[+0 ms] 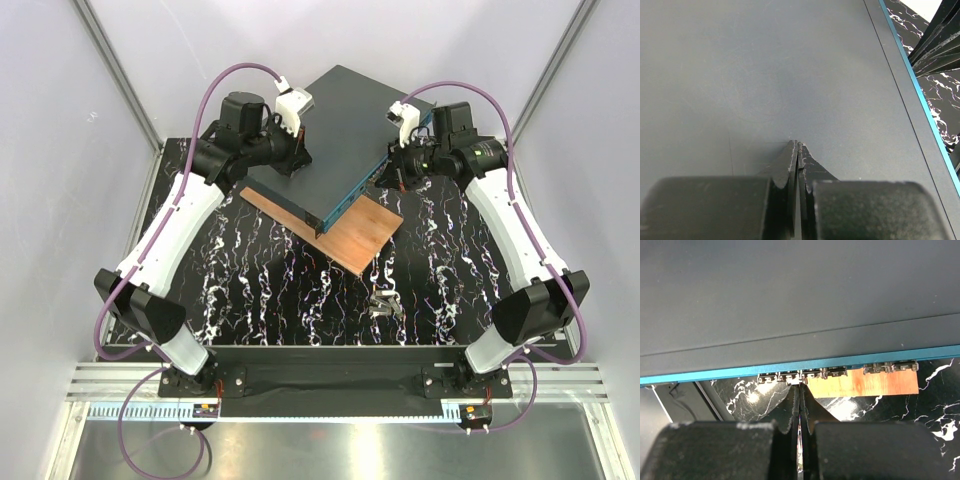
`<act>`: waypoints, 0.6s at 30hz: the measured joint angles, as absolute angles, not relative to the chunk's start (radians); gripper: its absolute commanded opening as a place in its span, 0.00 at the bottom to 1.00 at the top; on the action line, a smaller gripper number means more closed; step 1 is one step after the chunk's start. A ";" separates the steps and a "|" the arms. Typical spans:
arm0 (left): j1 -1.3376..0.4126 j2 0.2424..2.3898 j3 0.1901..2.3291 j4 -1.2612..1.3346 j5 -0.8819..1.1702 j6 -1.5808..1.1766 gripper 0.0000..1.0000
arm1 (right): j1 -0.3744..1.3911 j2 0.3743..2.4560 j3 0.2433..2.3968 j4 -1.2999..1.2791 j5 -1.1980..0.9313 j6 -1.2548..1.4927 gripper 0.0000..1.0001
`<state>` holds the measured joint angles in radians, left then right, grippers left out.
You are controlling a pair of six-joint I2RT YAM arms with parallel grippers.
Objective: Insert the plug into the switch port
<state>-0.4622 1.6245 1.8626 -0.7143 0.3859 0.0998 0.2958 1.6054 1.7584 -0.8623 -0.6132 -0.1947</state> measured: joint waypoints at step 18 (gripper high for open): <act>-0.457 1.622 1.839 -0.678 0.400 0.076 0.00 | 0.297 1.563 1.660 -0.730 -0.587 0.017 0.00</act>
